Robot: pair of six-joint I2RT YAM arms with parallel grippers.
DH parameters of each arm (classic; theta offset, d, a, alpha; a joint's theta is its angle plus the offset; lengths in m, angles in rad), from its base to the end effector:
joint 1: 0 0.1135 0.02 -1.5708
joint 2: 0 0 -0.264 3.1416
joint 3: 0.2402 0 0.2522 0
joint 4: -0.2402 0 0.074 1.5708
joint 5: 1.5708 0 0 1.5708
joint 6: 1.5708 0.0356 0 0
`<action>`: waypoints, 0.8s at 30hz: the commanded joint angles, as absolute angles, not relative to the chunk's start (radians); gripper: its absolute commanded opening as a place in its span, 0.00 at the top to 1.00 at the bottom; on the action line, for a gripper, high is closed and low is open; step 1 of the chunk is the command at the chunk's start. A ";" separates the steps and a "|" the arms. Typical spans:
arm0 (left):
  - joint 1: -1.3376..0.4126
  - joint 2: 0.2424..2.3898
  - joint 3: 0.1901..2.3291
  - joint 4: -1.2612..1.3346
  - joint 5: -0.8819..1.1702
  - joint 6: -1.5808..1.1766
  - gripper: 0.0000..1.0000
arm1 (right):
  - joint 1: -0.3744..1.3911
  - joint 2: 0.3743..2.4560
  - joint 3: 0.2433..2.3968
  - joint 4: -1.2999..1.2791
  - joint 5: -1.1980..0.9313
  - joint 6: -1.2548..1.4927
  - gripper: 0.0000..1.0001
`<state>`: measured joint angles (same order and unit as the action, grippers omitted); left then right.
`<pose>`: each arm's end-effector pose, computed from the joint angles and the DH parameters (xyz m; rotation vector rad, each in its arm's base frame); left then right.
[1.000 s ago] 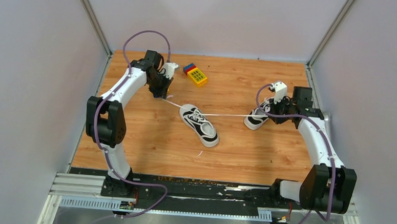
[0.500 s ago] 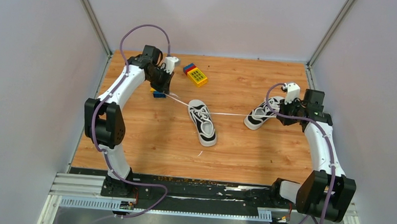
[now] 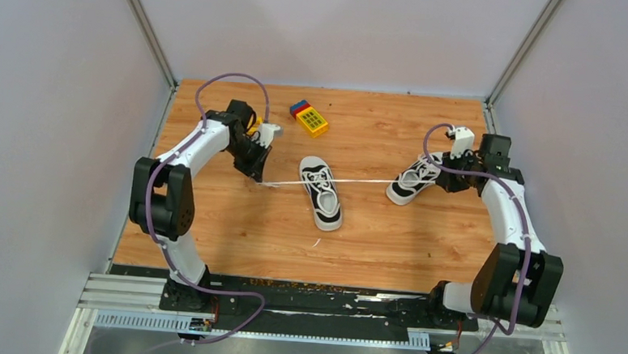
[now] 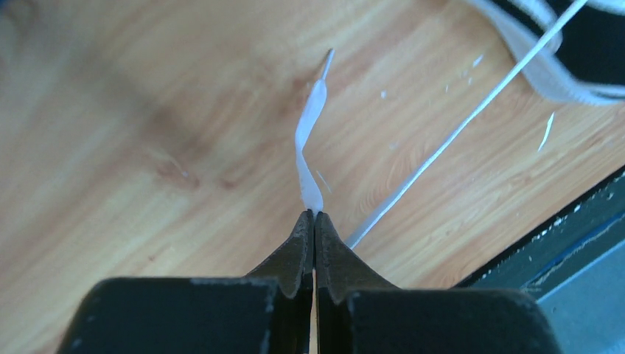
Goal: Tie the shoes
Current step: Tie the shoelace on the shoe.
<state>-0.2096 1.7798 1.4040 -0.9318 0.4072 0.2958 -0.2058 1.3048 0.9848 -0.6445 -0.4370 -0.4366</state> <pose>0.3418 -0.0871 0.2346 0.7768 2.7013 -0.5635 0.2601 -0.0389 0.2608 -0.4461 2.3874 0.2712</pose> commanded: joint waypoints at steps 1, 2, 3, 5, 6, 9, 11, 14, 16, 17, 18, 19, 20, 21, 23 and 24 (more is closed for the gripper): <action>-0.191 1.673 1.322 -0.963 0.333 0.357 1.00 | -0.216 1.367 1.057 -0.581 -0.385 -0.390 1.00; -0.180 1.653 1.298 -0.957 0.323 0.363 1.00 | -0.217 1.379 1.058 -0.580 -0.375 -0.392 1.00; -0.169 1.642 1.285 -0.949 0.301 0.366 1.00 | -0.218 1.390 1.062 -0.578 -0.366 -0.391 1.00; -0.156 1.615 1.250 -0.940 0.273 0.368 1.00 | -0.221 1.404 1.067 -0.574 -0.360 -0.381 1.00; -0.148 1.605 1.229 -0.929 0.264 0.367 1.00 | -0.222 1.413 1.070 -0.570 -0.358 -0.372 1.00; -0.142 1.608 1.202 -0.906 0.234 0.366 1.00 | -0.229 1.444 1.077 -0.557 -0.339 -0.343 1.00; -0.140 1.620 1.200 -0.891 0.220 0.358 1.00 | -0.236 1.456 1.079 -0.548 -0.323 -0.331 1.00; -0.136 1.645 1.213 -0.861 0.198 0.351 1.00 | -0.260 1.459 1.084 -0.538 -0.296 -0.326 1.00; -0.134 1.664 1.233 -0.846 0.191 0.351 1.00 | -0.284 1.460 1.091 -0.537 -0.287 -0.319 1.00; -0.134 1.670 1.243 -0.841 0.190 0.347 1.00 | -0.293 1.457 1.093 -0.538 -0.284 -0.318 1.00; -0.134 1.681 1.268 -0.839 0.189 0.344 1.00 | -0.299 1.452 1.094 -0.539 -0.285 -0.318 1.00; -0.134 1.685 1.282 -0.830 0.188 0.339 1.00 | -0.303 1.441 1.092 -0.539 -0.282 -0.318 1.00; -0.134 1.688 1.302 -0.822 0.180 0.337 1.00 | -0.303 1.433 1.086 -0.539 -0.280 -0.318 1.00; -0.134 1.689 1.309 -0.804 0.175 0.333 1.00 | -0.304 1.426 1.081 -0.540 -0.284 -0.318 1.00; -0.134 1.696 1.311 -0.793 0.177 0.336 1.00 | -0.301 1.420 1.068 -0.544 -0.303 -0.324 1.00; -0.133 1.708 1.308 -0.797 0.190 0.337 1.00 | -0.301 1.419 1.065 -0.543 -0.314 -0.320 1.00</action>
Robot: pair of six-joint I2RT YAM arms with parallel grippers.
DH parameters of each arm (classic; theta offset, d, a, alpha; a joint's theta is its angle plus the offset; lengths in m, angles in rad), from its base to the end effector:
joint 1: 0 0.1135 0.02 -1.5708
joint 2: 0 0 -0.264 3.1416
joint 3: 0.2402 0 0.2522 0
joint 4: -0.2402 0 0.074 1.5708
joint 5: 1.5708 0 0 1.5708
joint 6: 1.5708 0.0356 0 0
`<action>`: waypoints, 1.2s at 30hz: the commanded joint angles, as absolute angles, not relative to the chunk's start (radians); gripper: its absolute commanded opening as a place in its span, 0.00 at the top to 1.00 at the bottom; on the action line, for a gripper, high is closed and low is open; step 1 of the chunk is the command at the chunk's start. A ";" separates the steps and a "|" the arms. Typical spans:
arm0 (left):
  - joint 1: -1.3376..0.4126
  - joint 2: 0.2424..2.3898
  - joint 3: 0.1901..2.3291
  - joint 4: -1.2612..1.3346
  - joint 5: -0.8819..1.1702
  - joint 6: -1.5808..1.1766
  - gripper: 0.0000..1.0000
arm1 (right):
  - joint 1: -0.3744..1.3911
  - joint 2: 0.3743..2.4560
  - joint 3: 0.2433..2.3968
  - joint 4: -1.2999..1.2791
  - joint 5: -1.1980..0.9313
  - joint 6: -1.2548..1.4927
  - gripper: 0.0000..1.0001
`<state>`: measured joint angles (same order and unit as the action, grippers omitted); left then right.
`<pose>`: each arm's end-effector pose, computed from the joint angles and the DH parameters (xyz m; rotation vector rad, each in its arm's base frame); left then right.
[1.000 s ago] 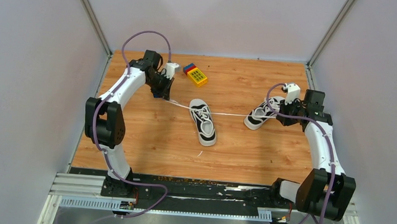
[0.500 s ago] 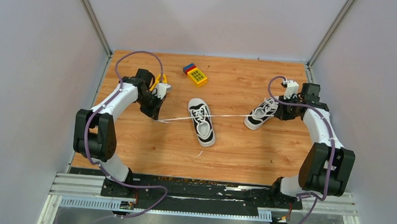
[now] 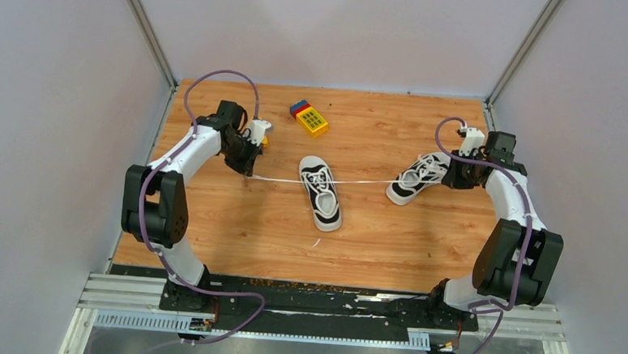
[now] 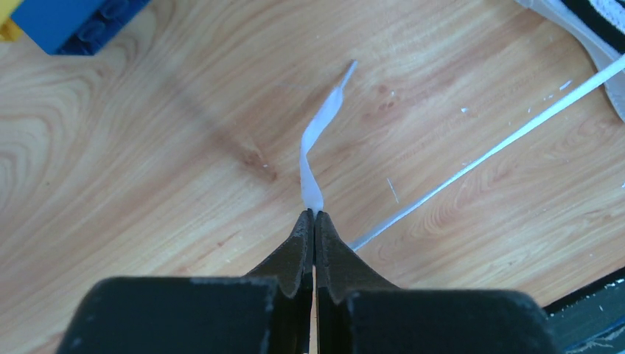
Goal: Tie the shoes
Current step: Tie the shoelace on the shoe.
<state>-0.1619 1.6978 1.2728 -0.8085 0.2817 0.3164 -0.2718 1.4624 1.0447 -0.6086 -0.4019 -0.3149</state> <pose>0.3311 -0.0641 0.2269 0.7195 2.6691 -0.3544 0.2879 -0.0658 0.2401 -0.1956 2.4919 0.2852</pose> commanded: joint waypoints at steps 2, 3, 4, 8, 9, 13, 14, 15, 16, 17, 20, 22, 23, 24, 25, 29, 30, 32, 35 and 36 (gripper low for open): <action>-0.133 1.718 1.308 -0.808 0.216 0.331 1.00 | -0.297 1.422 1.074 -0.552 -0.388 -0.330 1.00; -0.133 1.717 1.308 -0.806 0.229 0.317 1.00 | -0.285 1.422 1.083 -0.558 -0.417 -0.337 1.00; -0.134 1.712 1.307 -0.801 0.259 0.311 1.00 | -0.271 1.422 1.093 -0.566 -0.448 -0.343 1.00; -0.135 1.721 1.349 -0.788 0.332 0.259 1.00 | -0.151 1.426 1.149 -0.579 -0.473 -0.357 1.00; -0.135 1.731 1.368 -0.793 0.341 0.246 1.00 | -0.121 1.428 1.168 -0.579 -0.472 -0.366 1.00; -0.136 1.738 1.390 -0.800 0.389 0.218 1.00 | -0.036 1.483 1.258 -0.564 -0.474 -0.360 1.00; -0.136 1.738 1.390 -0.801 0.407 0.213 1.00 | -0.026 1.505 1.280 -0.552 -0.476 -0.344 1.00; -0.136 1.738 1.390 -0.804 0.422 0.206 1.00 | -0.019 1.534 1.299 -0.537 -0.478 -0.329 1.00; -0.136 1.740 1.389 -0.808 0.461 0.203 1.00 | -0.010 1.567 1.317 -0.522 -0.482 -0.316 1.00; -0.136 1.744 1.390 -0.816 0.494 0.199 1.00 | -0.005 1.598 1.342 -0.507 -0.478 -0.314 1.00; -0.137 1.749 1.381 -0.831 0.523 0.185 1.00 | 0.044 1.705 1.392 -0.475 -0.446 -0.335 1.00; -0.137 1.749 1.369 -0.834 0.533 0.187 1.00 | 0.055 1.774 1.430 -0.474 -0.412 -0.354 1.00; -0.137 1.755 1.367 -0.836 0.542 0.189 1.00 | 0.057 1.804 1.442 -0.473 -0.400 -0.357 1.00; -0.137 1.766 1.368 -0.844 0.547 0.189 1.00 | 0.058 1.828 1.453 -0.473 -0.396 -0.355 1.00; -0.137 1.770 1.371 -0.845 0.552 0.187 1.00 | 0.059 1.850 1.460 -0.470 -0.399 -0.353 1.00; -0.137 1.790 1.396 -0.851 0.564 0.190 1.00 | 0.082 1.863 1.474 -0.480 -0.421 -0.371 1.00; -0.137 1.799 1.409 -0.855 0.563 0.195 1.00 | 0.084 1.862 1.469 -0.499 -0.430 -0.383 0.98; -0.137 1.811 1.429 -0.859 0.564 0.193 1.00 | 0.084 1.863 1.456 -0.541 -0.464 -0.426 0.82; -0.140 1.821 1.441 -0.862 0.600 0.192 1.00 | 0.084 1.833 1.414 -0.578 -0.620 -0.537 0.63; -0.141 1.825 1.442 -0.864 0.608 0.193 1.00 | 0.086 1.820 1.399 -0.596 -0.723 -0.614 0.60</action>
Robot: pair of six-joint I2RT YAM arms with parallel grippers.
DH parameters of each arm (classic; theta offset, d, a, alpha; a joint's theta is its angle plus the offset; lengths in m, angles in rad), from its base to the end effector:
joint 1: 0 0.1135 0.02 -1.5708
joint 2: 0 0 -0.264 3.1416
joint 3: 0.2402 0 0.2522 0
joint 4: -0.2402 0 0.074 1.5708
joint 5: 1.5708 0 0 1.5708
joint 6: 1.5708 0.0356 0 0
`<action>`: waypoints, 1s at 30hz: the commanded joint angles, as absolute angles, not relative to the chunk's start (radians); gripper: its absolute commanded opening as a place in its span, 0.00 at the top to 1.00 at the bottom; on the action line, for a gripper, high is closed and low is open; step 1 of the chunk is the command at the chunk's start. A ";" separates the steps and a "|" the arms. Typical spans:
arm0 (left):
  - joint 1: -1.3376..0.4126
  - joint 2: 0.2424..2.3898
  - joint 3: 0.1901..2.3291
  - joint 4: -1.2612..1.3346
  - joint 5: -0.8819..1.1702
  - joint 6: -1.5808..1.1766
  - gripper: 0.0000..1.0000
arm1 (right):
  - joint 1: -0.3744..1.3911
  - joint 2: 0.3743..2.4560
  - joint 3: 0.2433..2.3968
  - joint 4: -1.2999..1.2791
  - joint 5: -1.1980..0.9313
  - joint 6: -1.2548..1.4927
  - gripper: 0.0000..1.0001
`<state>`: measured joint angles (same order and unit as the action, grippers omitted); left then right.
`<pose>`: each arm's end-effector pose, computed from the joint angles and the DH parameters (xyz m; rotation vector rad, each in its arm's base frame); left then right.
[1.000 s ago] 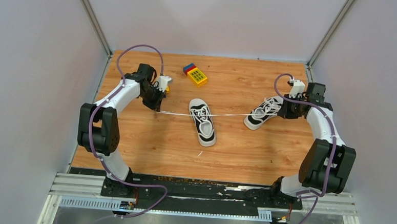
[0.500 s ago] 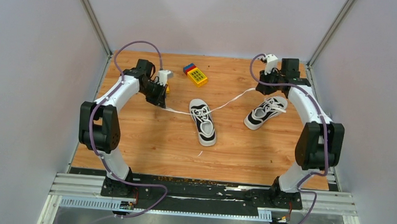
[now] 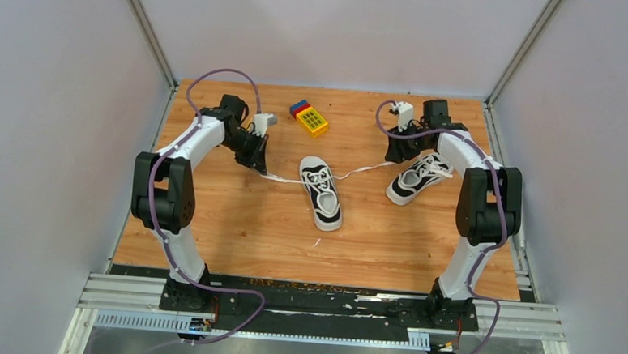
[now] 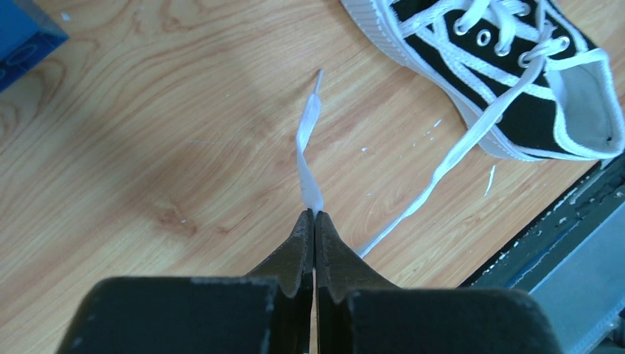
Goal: Tie the shoes
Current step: Tie the shoelace on the shoe, then wrap the shoelace around the shoelace.
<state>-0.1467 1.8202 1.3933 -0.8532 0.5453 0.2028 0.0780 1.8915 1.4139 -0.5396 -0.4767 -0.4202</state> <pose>0.3563 -0.0713 0.2225 0.5874 2.6811 -0.7553 0.4014 0.0478 0.2149 -0.7775 2.3620 0.4739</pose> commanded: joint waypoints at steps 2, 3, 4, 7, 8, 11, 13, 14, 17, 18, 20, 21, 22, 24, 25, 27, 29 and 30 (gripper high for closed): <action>-0.146 1.834 1.442 -0.877 0.630 0.201 1.00 | 0.106 1.808 1.370 -0.628 -0.877 -0.762 0.57; -0.148 1.837 1.442 -0.884 0.633 0.206 1.00 | 0.125 1.814 1.365 -0.649 -0.918 -0.841 0.56; -0.149 1.845 1.441 -0.887 0.635 0.209 1.00 | 0.149 1.830 1.377 -0.685 -0.940 -0.918 0.56; -0.150 1.854 1.443 -0.902 0.648 0.225 1.00 | 0.221 1.902 1.428 -0.724 -0.940 -1.045 0.55; -0.150 1.854 1.442 -0.904 0.656 0.228 1.00 | 0.241 1.922 1.442 -0.723 -0.939 -1.079 0.55; -0.150 1.852 1.444 -0.922 0.670 0.246 1.00 | 0.295 1.961 1.443 -0.674 -0.915 -1.156 0.53; -0.150 1.852 1.449 -0.932 0.693 0.251 1.00 | 0.318 1.971 1.416 -0.600 -0.906 -1.173 0.52; -0.151 1.853 1.450 -0.936 0.710 0.250 1.00 | 0.328 1.975 1.403 -0.564 -0.898 -1.171 0.52; -0.153 1.848 1.455 -0.948 0.729 0.244 1.00 | 0.354 1.977 1.362 -0.487 -0.874 -1.195 0.51; -0.153 1.848 1.456 -0.949 0.730 0.246 1.00 | 0.365 1.976 1.346 -0.453 -0.857 -1.193 0.51; -0.153 1.849 1.461 -0.958 0.728 0.252 1.00 | 0.378 1.978 1.314 -0.377 -0.827 -1.193 0.51; -0.153 1.851 1.467 -0.962 0.728 0.255 1.00 | 0.380 1.979 1.294 -0.355 -0.815 -1.192 0.51; -0.155 1.851 1.471 -0.966 0.730 0.257 1.00 | 0.387 1.978 1.275 -0.306 -0.801 -1.186 0.52; -0.155 1.852 1.477 -0.966 0.730 0.259 1.00 | 0.399 1.977 1.237 -0.234 -0.764 -1.164 0.52; -0.156 1.850 1.480 -0.966 0.731 0.260 1.00 | 0.403 1.977 1.224 -0.212 -0.753 -1.157 0.52; -0.156 1.848 1.483 -0.967 0.734 0.261 1.00 | 0.416 1.974 1.198 -0.148 -0.723 -1.134 0.52; -0.159 1.846 1.482 -0.967 0.741 0.259 1.00 | 0.430 1.972 1.170 -0.092 -0.681 -1.114 0.52; -0.160 1.847 1.480 -0.967 0.743 0.260 1.00 | 0.435 1.971 1.159 -0.075 -0.673 -1.112 0.52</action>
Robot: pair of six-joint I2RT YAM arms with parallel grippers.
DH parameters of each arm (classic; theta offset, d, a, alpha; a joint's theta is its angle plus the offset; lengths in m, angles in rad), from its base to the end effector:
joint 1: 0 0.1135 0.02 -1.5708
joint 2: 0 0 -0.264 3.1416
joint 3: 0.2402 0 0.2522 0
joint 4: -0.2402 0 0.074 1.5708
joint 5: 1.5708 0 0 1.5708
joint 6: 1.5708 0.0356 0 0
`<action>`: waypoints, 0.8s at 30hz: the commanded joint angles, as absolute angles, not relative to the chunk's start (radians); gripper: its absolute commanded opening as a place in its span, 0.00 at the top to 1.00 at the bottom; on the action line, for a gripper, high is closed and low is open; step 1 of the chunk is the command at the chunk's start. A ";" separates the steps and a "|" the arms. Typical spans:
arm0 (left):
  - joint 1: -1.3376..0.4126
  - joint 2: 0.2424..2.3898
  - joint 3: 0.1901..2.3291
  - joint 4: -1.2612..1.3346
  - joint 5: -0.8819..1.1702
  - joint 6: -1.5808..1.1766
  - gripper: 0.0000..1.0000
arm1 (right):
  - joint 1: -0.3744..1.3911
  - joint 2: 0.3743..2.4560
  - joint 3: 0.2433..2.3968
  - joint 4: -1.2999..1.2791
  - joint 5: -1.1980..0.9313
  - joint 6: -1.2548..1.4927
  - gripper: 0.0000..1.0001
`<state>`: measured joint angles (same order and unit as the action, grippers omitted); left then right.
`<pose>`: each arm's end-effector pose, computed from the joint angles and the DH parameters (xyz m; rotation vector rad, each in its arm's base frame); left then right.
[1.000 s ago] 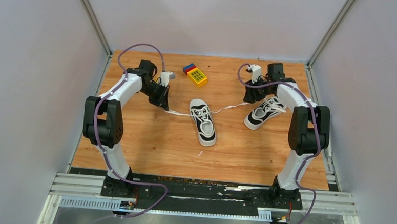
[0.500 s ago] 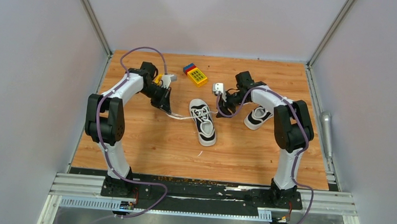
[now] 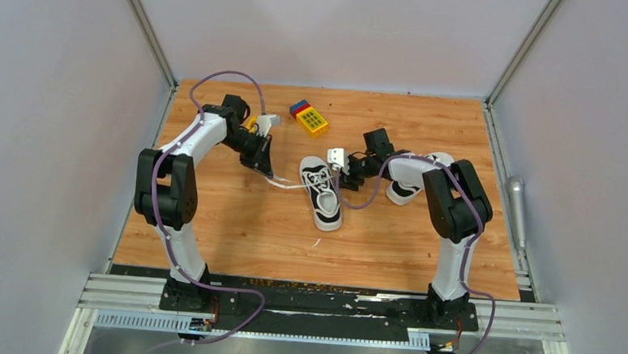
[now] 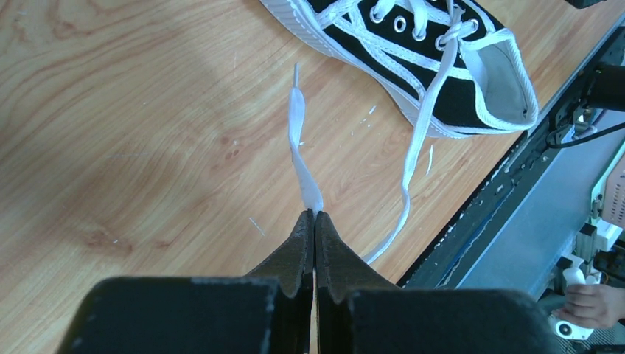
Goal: Tie the shoes
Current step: Wrap the shoelace around the shoelace.
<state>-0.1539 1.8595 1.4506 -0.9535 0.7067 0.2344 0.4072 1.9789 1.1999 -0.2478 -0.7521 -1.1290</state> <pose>0.3568 -0.0787 0.2253 0.6324 2.6684 -0.9984 0.3512 0.1780 0.1409 -1.7887 1.4854 0.6261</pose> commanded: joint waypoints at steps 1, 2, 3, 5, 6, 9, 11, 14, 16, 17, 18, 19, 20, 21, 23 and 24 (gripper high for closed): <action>-0.162 1.847 1.478 -0.967 0.748 0.259 1.00 | 0.440 1.968 1.151 -0.066 -0.668 -1.106 0.53; -0.163 1.847 1.476 -0.965 0.751 0.257 1.00 | 0.445 1.961 1.146 -0.066 -0.669 -1.097 0.54; -0.164 1.846 1.475 -0.963 0.756 0.254 1.00 | 0.452 1.955 1.143 -0.072 -0.670 -1.087 0.57; -0.164 1.846 1.480 -0.960 0.757 0.249 1.00 | 0.463 1.942 1.147 -0.112 -0.671 -1.058 0.61; -0.164 1.846 1.483 -0.957 0.757 0.247 1.00 | 0.469 1.939 1.157 -0.143 -0.673 -1.036 0.63; -0.165 1.850 1.505 -0.943 0.756 0.244 1.00 | 0.482 1.926 1.178 -0.226 -0.666 -0.960 0.76; -0.171 1.862 1.522 -0.931 0.761 0.245 1.00 | 0.485 1.915 1.180 -0.258 -0.649 -0.919 0.87; -0.193 1.901 1.563 -0.952 0.773 0.268 1.00 | 0.485 1.893 1.170 -0.291 -0.607 -0.881 0.96; -0.211 1.914 1.573 -0.953 0.768 0.270 1.00 | 0.485 1.877 1.159 -0.303 -0.561 -0.862 1.00; -0.222 1.916 1.573 -0.948 0.763 0.271 1.00 | 0.485 1.870 1.154 -0.314 -0.540 -0.855 1.00; -0.233 1.921 1.574 -0.945 0.755 0.271 1.00 | 0.485 1.861 1.145 -0.321 -0.513 -0.847 1.00; -0.238 1.924 1.572 -0.940 0.750 0.271 1.00 | 0.485 1.856 1.141 -0.325 -0.500 -0.843 1.00; -0.245 1.931 1.571 -0.939 0.746 0.272 1.00 | 0.485 1.849 1.133 -0.330 -0.486 -0.836 1.00; -0.248 1.935 1.571 -0.937 0.736 0.273 1.00 | 0.486 1.842 1.128 -0.335 -0.473 -0.830 1.00; -0.252 1.946 1.569 -0.922 0.708 0.265 1.00 | 0.485 1.825 1.115 -0.348 -0.459 -0.819 1.00; -0.254 1.949 1.566 -0.913 0.681 0.259 1.00 | 0.483 1.816 1.110 -0.359 -0.454 -0.816 1.00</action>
